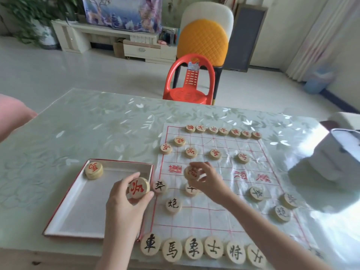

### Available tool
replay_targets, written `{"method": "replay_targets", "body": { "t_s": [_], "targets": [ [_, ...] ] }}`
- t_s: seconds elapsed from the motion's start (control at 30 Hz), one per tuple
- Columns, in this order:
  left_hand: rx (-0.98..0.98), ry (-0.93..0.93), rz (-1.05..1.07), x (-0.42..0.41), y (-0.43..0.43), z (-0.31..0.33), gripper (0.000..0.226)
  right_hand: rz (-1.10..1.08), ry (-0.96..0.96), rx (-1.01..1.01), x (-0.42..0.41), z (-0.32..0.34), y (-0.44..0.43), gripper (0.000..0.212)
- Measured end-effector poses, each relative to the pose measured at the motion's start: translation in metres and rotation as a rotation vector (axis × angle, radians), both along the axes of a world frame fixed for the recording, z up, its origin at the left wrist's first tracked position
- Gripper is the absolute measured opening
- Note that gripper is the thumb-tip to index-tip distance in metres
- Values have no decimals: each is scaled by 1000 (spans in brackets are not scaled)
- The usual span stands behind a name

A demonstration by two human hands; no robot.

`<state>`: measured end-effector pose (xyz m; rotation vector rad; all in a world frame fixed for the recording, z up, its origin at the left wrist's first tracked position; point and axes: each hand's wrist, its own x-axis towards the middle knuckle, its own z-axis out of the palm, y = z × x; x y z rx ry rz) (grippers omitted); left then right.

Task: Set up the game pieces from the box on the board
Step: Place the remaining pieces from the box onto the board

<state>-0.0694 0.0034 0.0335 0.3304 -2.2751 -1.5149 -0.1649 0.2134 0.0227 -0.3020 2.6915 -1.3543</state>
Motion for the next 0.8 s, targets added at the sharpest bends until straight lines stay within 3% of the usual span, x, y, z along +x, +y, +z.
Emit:
{"method": "replay_targets", "body": {
  "t_s": [0.13, 0.4, 0.8],
  "targets": [
    [109, -25, -91, -28, 66, 2, 50, -100, -1, 2, -27, 3, 73, 50],
    [47, 5, -191, -76, 166, -12, 50, -318, -17, 18, -121, 0, 189, 52],
    [-58, -36, -205, -115, 199, -29, 60, -248, -39, 253, -180, -46, 232, 51]
  ]
}}
